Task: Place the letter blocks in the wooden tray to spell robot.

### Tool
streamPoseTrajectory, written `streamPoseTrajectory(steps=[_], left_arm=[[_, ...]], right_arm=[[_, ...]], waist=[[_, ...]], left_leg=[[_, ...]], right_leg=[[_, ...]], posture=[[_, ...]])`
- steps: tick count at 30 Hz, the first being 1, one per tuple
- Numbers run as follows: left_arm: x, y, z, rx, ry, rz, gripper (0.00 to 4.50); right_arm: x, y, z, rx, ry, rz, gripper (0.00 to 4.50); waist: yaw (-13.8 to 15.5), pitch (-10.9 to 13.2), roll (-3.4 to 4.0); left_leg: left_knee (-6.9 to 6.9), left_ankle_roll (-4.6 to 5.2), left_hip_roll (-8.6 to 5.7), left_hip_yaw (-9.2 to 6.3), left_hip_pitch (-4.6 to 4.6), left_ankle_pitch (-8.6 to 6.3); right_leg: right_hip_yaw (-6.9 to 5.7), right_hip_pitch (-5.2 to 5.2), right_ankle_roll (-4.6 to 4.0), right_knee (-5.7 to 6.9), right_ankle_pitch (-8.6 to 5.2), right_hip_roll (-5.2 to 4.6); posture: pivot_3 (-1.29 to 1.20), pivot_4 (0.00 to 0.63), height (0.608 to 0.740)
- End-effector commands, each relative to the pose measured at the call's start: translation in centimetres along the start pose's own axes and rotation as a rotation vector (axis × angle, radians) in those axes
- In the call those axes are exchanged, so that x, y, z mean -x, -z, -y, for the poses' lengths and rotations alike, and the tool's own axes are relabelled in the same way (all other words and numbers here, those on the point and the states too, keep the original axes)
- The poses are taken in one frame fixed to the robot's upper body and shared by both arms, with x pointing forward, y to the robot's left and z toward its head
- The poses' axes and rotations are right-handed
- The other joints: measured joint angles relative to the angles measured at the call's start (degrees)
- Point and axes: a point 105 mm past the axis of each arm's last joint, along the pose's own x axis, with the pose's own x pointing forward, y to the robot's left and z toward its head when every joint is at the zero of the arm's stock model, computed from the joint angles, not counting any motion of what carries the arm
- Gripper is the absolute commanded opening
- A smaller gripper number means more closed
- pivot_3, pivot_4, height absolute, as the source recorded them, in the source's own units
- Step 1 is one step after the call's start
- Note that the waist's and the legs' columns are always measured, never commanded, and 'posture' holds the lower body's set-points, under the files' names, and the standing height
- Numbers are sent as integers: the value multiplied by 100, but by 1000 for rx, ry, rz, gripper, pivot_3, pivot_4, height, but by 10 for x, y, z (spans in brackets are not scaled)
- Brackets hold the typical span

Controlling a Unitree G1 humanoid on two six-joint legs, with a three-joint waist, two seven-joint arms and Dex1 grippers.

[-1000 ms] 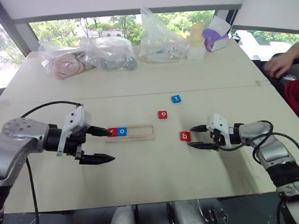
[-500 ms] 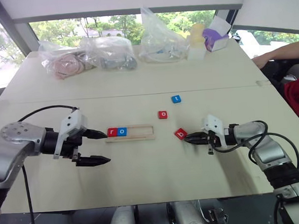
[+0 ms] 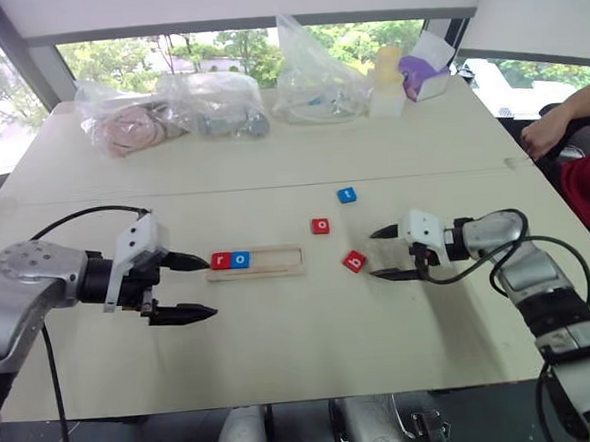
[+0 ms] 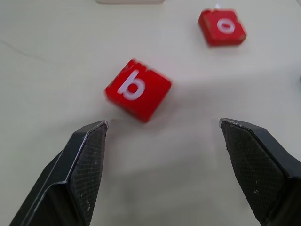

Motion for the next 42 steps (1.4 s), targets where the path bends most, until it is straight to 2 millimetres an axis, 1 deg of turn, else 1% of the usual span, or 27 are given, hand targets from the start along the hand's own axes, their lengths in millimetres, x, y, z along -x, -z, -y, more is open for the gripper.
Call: streamPoseTrajectory(steps=[1, 4, 6, 10, 13, 16, 17, 19, 21, 22, 23, 25, 26, 27, 28, 30, 31, 33, 36, 39, 41, 42], left_arm=[[3, -9, 1, -32, -7, 12, 4500], [3, -8, 3, -25, -16, 15, 4500], [3, -7, 6, -14, -23, 18, 4500], [3, -5, 12, 9, -48, 32, 4500], [2, -5, 15, 23, -67, 47, 4500], [3, -5, 15, 29, -86, 51, 4500], [3, -5, 15, 31, -93, 51, 4500], [5, -5, 15, 35, -102, 52, 4500], [7, -5, 16, 42, -106, 53, 4500], [8, -5, 16, 44, -109, 51, 4500], [8, -4, 15, 46, -111, 50, 4500], [11, -3, 12, 53, -118, 49, 4500], [11, -3, 11, 55, -120, 49, 4500], [13, -2, 9, 58, -121, 43, 4500], [16, -2, 7, 61, -121, 35, 4500], [21, 0, 1, 65, -129, 17, 4500], [25, 2, -2, 66, -137, 4, 4500], [34, 8, -9, 76, -160, -29, 4500], [48, 15, -15, 96, -186, -65, 4500], [60, 20, -20, 98, -220, -89, 4500], [65, 18, -25, 85, -251, -84, 4500], [66, 17, -26, 82, -253, -80, 4500]], right_arm=[[-6, -5, 0, 136, -111, -35, 3928], [-10, -10, 8, 213, -169, -60, 3928], [-12, -11, 9, 263, -232, -83, 3928], [-18, 0, 3, 331, -363, -161, 3928], [-22, 9, -3, 344, -428, -201, 3123], [-27, 13, -9, 369, -471, -209, 1578], [-27, 14, -10, 384, -479, -211, 1183], [-27, 12, -9, 391, -480, -201, 1176], [-25, 7, -3, 391, -454, -189, 1176], [-22, 1, 2, 366, -435, -177, 1176], [-19, -9, 10, 331, -403, -147, 1176], [-17, -40, 29, 194, -333, -40, 1176], [-17, -50, 32, 154, -322, -4, 1176], [-18, -70, 35, 107, -324, 43, 1176], [-20, -90, 32, 77, -345, 82, 1176], [-29, -118, 24, 18, -377, 130, 1176], [-38, -128, 21, -2, -365, 134, 1176], [-57, -142, 13, -44, -353, 113, 1176], [-81, -157, 9, -137, -306, 104, 1176], [-103, -162, 8, -157, -249, 78, 1176], [-116, -163, 9, -145, -214, 55, 1176], [-122, -161, 13, -121, -178, 38, 1176]], waist=[[1, 0, 0], [-4, 1, 2], [-12, 2, 2], [-4, 1, 2], [5, 2, -8], [-7, 1, -15], [-9, 2, -17], [-9, 3, -18], [-5, 3, -18], [-1, 4, -18], [1, 5, -16], [6, 17, -9], [4, 30, -2], [3, 33, 3], [-8, 34, 5], [-19, 34, 6], [-22, 34, 6], [-14, 33, 5], [0, 33, 6], [17, 32, 5], [14, 31, 2], [11, 31, 2]], left_leg=[[-2, 0, 0, 0, 0, 0], [-1, 0, -1, 1, 0, 0], [0, 0, -1, 2, 1, 0], [-2, 0, 0, -3, 2, 0], [-2, 0, 0, -5, 25, 0], [-7, -1, 0, -4, 98, -1], [-7, -1, 0, -2, 111, -1], [-10, -2, 1, -1, 161, -1], [-13, -2, 2, -3, 174, -1], [-13, -2, 2, -4, 174, -1], [-13, -2, 2, -7, 171, -1], [-13, -3, 1, -7, 162, -1], [-13, -3, 1, -6, 153, -1], [-13, -3, 1, -6, 145, -1], [-13, -3, 1, -6, 133, -1], [-11, -8, 5, -8, 71, 2], [-12, -9, 8, -10, 56, 3], [-26, -8, 15, -17, 54, 3], [-49, -8, 13, -19, 43, 3], [-33, -10, 7, -22, -14, 4], [-17, -14, 1, -20, -57, 6], [-14, -15, -2, -11, -61, 7]], right_leg=[[0, -1, 0, 0, 0, 0], [0, 0, 1, 0, 0, -2], [0, 0, 1, 0, 1, -3], [-1, 1, 1, 0, 1, -5], [-2, 28, -1, -1, 0, -11], [-1, 103, -24, -12, -12, -17], [1, 115, -28, -12, -12, -18], [5, 159, -37, -14, -16, -19], [5, 171, -42, -15, -19, -20], [5, 171, -42, -15, -19, -21], [5, 169, -42, -16, -19, -22], [5, 162, -42, -16, -19, -26], [5, 153, -42, -15, -18, -28], [5, 144, -42, -12, -18, -29], [5, 129, -41, -8, -17, -30], [5, 55, -25, 15, -4, -27], [5, 33, -23, 23, -1, -21], [-1, 21, -32, 29, -4, -11], [-4, -2, -44, 31, -11, -12], [-12, -44, -43, 29, -10, -20], [-14, -80, -37, 29, -6, -29], [-14, -85, -31, 28, -3, -36]], posture=[[0, 150, 735], [0, 150, 735], [0, 150, 735], [0, 150, 735], [0, 150, 735], [0, 150, 735], [0, 150, 735], [0, 150, 735], [0, 150, 735], [0, 150, 735], [0, 150, 735], [0, 150, 735], [0, 150, 735], [0, 150, 735], [0, 150, 735], [0, 150, 735], [0, 150, 735], [0, 150, 735], [0, 150, 735], [0, 150, 735], [0, 150, 735], [0, 150, 735]])
